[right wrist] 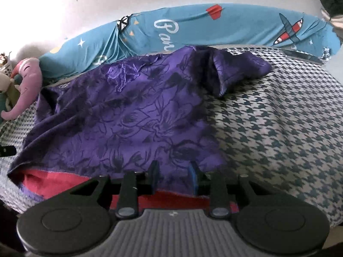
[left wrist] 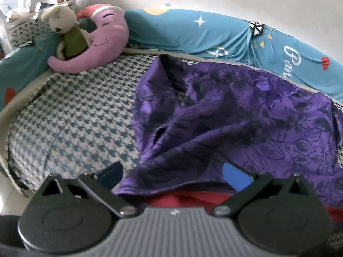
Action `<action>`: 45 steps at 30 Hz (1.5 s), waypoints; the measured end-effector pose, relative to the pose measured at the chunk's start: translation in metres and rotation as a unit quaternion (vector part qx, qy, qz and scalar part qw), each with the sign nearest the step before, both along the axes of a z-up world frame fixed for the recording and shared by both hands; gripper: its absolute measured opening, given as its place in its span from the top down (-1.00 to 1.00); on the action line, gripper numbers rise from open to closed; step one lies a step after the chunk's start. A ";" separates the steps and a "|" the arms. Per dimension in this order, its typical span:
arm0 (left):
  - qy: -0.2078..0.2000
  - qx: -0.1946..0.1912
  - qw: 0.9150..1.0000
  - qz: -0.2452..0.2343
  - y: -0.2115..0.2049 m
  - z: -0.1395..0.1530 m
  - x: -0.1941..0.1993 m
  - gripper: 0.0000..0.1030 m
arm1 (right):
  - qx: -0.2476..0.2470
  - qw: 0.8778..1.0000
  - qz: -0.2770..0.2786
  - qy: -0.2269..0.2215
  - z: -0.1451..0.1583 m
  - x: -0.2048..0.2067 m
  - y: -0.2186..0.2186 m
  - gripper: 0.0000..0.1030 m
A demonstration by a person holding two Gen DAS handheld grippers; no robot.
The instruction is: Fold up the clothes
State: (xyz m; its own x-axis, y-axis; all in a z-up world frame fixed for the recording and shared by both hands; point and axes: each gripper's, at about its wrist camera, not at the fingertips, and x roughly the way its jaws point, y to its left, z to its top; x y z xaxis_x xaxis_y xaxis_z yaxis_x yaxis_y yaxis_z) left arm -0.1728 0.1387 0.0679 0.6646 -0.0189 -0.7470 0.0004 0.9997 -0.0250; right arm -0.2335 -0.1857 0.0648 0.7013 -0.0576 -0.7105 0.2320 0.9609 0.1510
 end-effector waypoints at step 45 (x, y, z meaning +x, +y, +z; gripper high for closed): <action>0.051 -0.033 0.998 0.014 0.024 -0.010 0.030 -1.00 | -0.073 0.942 0.325 -0.032 -0.018 0.031 0.140 0.18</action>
